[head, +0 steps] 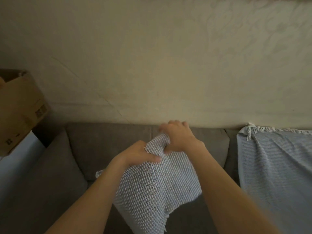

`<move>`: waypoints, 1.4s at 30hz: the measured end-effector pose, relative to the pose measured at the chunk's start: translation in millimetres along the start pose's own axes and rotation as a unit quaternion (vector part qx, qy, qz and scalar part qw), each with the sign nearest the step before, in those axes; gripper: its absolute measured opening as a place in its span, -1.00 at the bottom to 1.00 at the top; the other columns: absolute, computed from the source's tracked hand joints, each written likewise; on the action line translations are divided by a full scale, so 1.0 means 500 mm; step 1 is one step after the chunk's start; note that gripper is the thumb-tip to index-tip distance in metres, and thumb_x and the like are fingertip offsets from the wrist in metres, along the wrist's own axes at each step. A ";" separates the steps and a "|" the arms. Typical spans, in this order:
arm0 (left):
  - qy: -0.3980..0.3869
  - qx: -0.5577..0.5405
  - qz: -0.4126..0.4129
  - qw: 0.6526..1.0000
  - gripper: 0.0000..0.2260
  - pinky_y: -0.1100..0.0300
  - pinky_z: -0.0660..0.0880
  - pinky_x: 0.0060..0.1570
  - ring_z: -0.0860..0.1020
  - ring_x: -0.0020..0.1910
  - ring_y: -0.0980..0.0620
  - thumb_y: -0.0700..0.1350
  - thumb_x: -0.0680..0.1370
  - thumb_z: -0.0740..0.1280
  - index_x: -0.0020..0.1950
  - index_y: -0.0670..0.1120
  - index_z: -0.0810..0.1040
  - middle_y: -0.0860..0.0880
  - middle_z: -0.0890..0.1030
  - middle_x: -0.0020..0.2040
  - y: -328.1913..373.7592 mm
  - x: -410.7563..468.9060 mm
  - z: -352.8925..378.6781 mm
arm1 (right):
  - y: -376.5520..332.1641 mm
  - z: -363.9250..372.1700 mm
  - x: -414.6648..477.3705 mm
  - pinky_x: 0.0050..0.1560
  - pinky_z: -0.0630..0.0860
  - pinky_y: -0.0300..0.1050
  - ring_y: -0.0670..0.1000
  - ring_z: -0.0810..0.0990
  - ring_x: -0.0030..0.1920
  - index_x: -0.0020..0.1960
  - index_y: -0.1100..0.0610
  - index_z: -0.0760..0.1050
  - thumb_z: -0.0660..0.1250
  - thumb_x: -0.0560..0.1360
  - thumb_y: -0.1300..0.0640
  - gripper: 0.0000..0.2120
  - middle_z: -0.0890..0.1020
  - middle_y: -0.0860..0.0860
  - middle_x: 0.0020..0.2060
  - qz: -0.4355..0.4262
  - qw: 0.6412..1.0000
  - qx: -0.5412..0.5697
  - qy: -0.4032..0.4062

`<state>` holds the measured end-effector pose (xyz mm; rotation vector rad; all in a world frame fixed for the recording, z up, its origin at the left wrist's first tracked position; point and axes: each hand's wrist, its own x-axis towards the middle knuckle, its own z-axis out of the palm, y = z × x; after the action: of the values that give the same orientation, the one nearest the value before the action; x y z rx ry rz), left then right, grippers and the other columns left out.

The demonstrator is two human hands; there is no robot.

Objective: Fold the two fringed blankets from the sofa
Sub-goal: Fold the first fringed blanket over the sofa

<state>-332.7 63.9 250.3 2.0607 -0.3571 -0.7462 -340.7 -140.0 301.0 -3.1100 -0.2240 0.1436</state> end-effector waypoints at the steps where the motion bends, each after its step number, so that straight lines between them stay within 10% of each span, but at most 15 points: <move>1: 0.011 -0.045 -0.010 0.999 -0.66 -0.07 0.64 0.25 0.75 0.08 0.01 0.04 0.43 0.65 0.14 -0.06 0.77 -0.01 0.79 0.06 -0.003 -0.006 -0.004 | 0.003 0.013 -0.002 0.38 0.33 0.15 0.12 0.45 0.37 0.46 -0.12 0.42 0.64 0.32 -0.13 -0.23 0.49 0.01 0.33 0.013 0.998 0.023 0.065; 5: 0.059 -0.215 -0.034 0.974 -0.77 -0.05 0.63 0.22 0.76 0.04 -0.06 -0.05 0.54 0.57 0.15 -0.07 0.72 -0.05 0.79 0.06 0.000 -0.034 -0.013 | 0.016 0.126 -0.025 0.34 0.42 0.14 0.19 0.49 0.31 0.47 0.00 0.40 0.41 0.54 0.04 -0.49 0.46 0.09 0.32 0.144 0.926 0.276 0.212; 9: 0.128 -0.384 -0.040 0.913 -0.69 -0.04 0.62 0.13 0.76 0.07 -0.18 -0.06 0.55 0.53 0.23 -0.18 0.68 -0.18 0.76 0.15 -0.005 -0.048 -0.019 | 0.015 0.245 -0.061 0.46 0.39 0.15 0.31 0.45 0.42 0.61 0.14 0.22 0.28 0.66 -0.16 -0.35 0.31 0.23 0.52 0.294 0.829 0.472 0.065; 14: 0.111 -0.464 -0.069 0.876 -0.60 -0.09 0.59 0.22 0.74 0.11 -0.23 0.05 0.59 0.47 0.30 -0.18 0.64 -0.20 0.75 0.16 0.002 -0.062 -0.032 | 0.022 0.276 -0.082 0.57 0.26 0.21 0.15 0.44 0.49 0.60 -0.04 0.36 0.25 0.29 -0.69 0.08 0.43 0.05 0.55 0.303 0.688 0.645 -0.134; 18: 0.109 -0.501 -0.047 0.857 -0.66 -0.05 0.57 0.11 0.77 -0.01 -0.19 0.03 0.63 0.39 0.28 -0.19 0.65 -0.21 0.76 0.14 0.008 -0.079 -0.035 | 0.006 0.262 -0.098 0.55 0.28 0.21 0.15 0.47 0.45 0.58 -0.11 0.37 0.33 0.29 -0.64 0.00 0.50 0.03 0.49 0.276 0.627 0.700 -0.201; 23: 0.110 -0.548 -0.008 0.829 -0.68 -0.09 0.55 0.16 0.76 0.03 -0.20 -0.03 0.60 0.36 0.19 -0.20 0.75 -0.23 0.73 0.19 -0.002 -0.085 -0.035 | -0.003 0.216 -0.126 0.13 0.55 0.05 0.15 0.72 0.14 0.24 -0.08 0.59 0.31 0.52 -0.39 -0.52 0.77 0.02 0.07 0.251 0.561 0.782 -0.103; 29: 0.090 -0.607 0.017 0.790 -0.67 -0.05 0.71 -0.02 0.75 0.05 -0.21 -0.02 0.59 0.33 0.14 -0.18 0.79 -0.22 0.73 0.21 -0.010 -0.077 -0.032 | 0.001 0.179 -0.136 -0.16 0.66 -0.16 -0.09 0.78 -0.16 0.13 0.00 0.57 0.10 0.71 -0.13 -0.68 0.79 -0.07 -0.15 0.207 0.488 0.845 -0.069; 33: 0.098 -0.554 -0.014 0.827 -0.61 -0.09 0.59 0.20 0.71 0.16 -0.23 -0.02 0.58 0.39 0.34 -0.20 0.66 -0.22 0.70 0.27 -0.002 -0.071 -0.049 | -0.001 0.187 -0.145 -0.10 0.68 -0.14 -0.01 0.78 -0.06 0.25 0.14 0.63 0.38 0.64 0.04 -0.75 0.79 0.10 0.00 0.163 0.491 0.849 -0.108; 36: 0.124 -0.428 -0.088 0.891 -0.66 -0.04 0.60 0.14 0.74 0.10 -0.21 0.01 0.59 0.47 0.25 -0.19 0.68 -0.19 0.76 0.13 0.010 -0.064 -0.079 | 0.022 0.232 -0.134 0.23 0.60 0.21 0.31 0.66 0.24 0.43 0.28 0.54 0.54 0.39 0.23 -0.39 0.62 0.29 0.33 0.142 0.497 0.850 -0.104; 42: 0.177 -0.238 -0.087 0.951 -0.80 0.06 0.65 -0.03 0.77 -0.04 -0.04 0.00 0.64 0.47 0.17 -0.10 0.69 -0.08 0.78 0.04 -0.011 -0.039 -0.060 | 0.045 0.285 -0.108 -0.09 0.50 0.09 0.14 0.56 -0.12 -0.13 0.19 0.55 0.49 -0.04 0.27 -0.53 0.56 0.15 -0.16 0.286 0.600 0.746 -0.037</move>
<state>-328.8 96.4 265.7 1.7267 0.1974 -0.4882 -404.2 -168.1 163.3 -1.3394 0.6070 0.2660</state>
